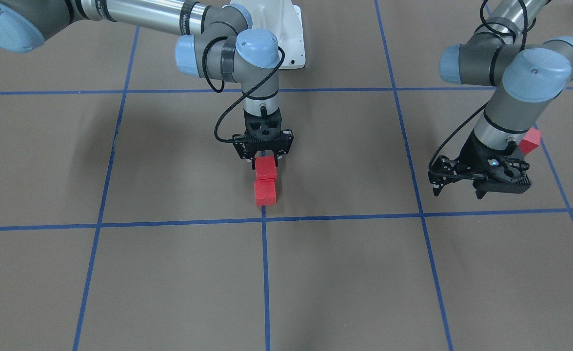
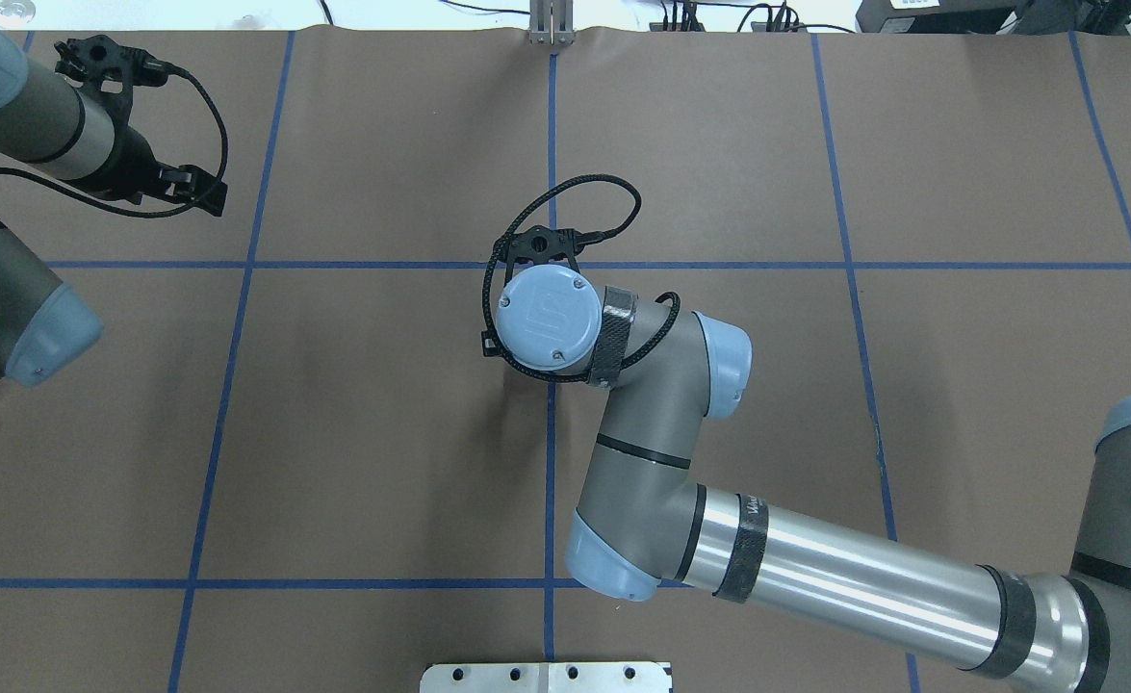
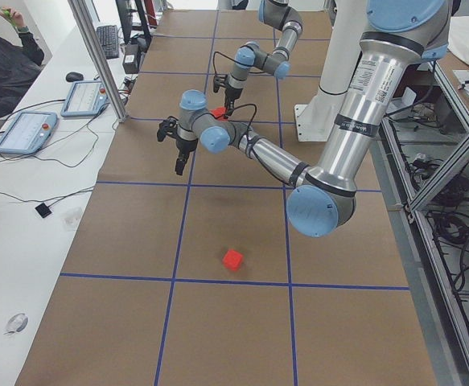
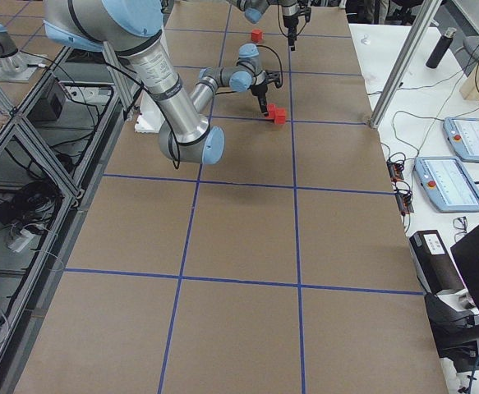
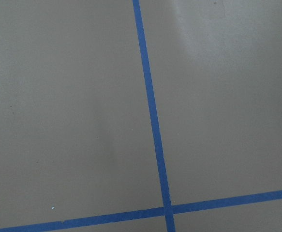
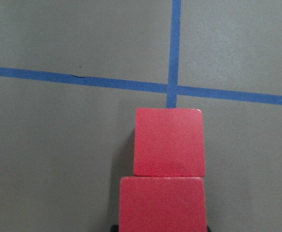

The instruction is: Form red blocks into L shape at center

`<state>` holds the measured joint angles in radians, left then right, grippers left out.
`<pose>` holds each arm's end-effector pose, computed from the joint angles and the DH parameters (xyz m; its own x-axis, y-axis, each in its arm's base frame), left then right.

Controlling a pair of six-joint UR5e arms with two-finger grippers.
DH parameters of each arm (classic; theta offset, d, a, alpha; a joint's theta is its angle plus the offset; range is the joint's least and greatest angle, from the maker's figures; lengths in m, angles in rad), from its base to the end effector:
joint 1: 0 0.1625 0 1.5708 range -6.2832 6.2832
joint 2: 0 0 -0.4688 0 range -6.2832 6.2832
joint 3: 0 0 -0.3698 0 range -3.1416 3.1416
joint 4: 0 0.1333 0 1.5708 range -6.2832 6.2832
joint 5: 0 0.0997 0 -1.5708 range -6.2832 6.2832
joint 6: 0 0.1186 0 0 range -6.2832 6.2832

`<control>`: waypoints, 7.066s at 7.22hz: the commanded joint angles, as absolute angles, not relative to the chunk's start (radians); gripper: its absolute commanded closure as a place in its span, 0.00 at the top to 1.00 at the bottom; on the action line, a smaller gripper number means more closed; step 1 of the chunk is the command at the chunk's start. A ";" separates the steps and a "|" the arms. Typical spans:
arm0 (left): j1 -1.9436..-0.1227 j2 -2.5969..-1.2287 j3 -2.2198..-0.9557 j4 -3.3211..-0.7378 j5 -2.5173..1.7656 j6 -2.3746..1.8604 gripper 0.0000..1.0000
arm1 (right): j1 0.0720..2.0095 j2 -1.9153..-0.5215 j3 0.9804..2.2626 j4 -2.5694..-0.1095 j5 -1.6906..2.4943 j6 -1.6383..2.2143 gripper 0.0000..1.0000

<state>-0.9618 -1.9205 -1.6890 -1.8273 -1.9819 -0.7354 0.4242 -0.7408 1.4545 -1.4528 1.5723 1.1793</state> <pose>0.2941 -0.5719 0.4515 0.7326 0.1379 -0.6665 0.0851 0.9530 0.2907 -0.6564 -0.4425 0.2430 0.7241 -0.0917 0.6835 -0.1453 0.9486 0.2811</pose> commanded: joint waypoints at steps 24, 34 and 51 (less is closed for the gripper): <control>-0.960 -1.922 -1.684 -1.833 -1.982 -0.741 1.00 | 0.437 -0.749 1.459 -1.424 1.554 1.173 0.98; -1.095 -1.237 -1.905 -2.223 -2.150 -0.424 1.00 | 0.693 -0.873 1.707 -1.603 1.836 0.994 0.99; -1.114 -1.315 -1.586 -2.421 -2.203 -0.354 1.00 | 0.693 -0.940 1.706 -1.496 1.836 0.999 0.99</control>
<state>-1.1233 -1.3125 -1.5916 -2.4208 -2.1938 -0.3405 0.6936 -0.9406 1.7072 -1.4959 1.8366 0.9984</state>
